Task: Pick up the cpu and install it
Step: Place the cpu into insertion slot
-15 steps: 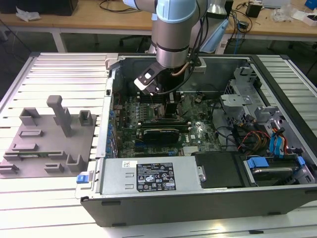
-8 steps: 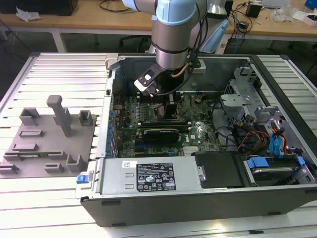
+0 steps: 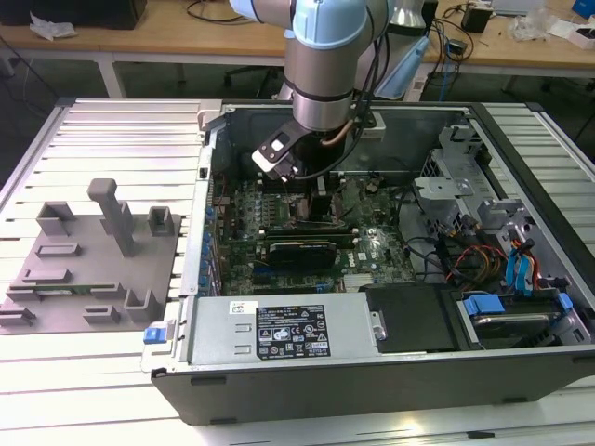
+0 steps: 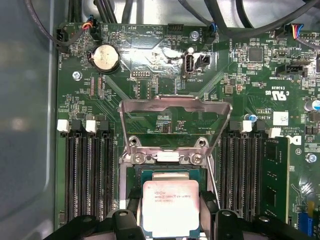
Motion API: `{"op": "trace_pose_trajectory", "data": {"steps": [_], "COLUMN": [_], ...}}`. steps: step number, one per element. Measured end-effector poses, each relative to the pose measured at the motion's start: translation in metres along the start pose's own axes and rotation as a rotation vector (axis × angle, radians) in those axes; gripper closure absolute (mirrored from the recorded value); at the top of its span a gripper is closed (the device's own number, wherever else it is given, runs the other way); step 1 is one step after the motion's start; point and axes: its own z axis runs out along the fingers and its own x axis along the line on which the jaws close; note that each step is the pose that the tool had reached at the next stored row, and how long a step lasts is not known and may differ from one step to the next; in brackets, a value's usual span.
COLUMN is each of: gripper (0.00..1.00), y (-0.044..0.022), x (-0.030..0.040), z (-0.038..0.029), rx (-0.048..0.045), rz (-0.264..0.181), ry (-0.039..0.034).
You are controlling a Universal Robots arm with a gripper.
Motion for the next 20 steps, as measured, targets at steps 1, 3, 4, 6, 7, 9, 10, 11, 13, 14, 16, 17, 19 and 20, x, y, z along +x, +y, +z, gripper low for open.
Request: {"op": "trace_pose_trajectory", "data": {"steps": [1,3,4,6,7,9,10,11,13,14,16,17,19,20], "gripper": [0.45,0.45,0.45,0.45,0.45,0.45,0.45,0.45,0.45,0.45,0.45,0.45,0.45,0.45], "y": [0.0000,0.0003,0.0003,0.0003,0.0003,0.0003,0.0003,0.0003,0.0003,0.0003,0.0003,0.0003,0.0001,0.0001], "x": [0.0001,0.0001,0.0001,0.0001,0.0001,0.0001,0.0001,0.0001,0.0001,0.0001,0.0002,0.0006,0.0013,0.0017], "z": [0.0006,0.0013,0.0015,0.0017,0.0017,0.0017,0.0017,0.0018,0.0018,0.0018,0.0018,0.0018,0.0017,0.0018], "rx": [-0.0002,0.0000,-0.0001,-0.0001,-0.0001,-0.0001,-0.0001,-0.0001,0.0004,0.0006,0.0006,0.0007,0.0008,0.0007], "rz": [0.000,0.000,0.000,0.000,0.000,0.000,0.000,0.001,0.019,0.025,0.030,0.030,0.031,0.031], "ry": [0.0003,0.0001,0.0003,0.0004,0.0004,0.0004,0.0004,0.0005,0.0001,-0.0001,-0.0001,0.0000,-0.0002,-0.0001]}}
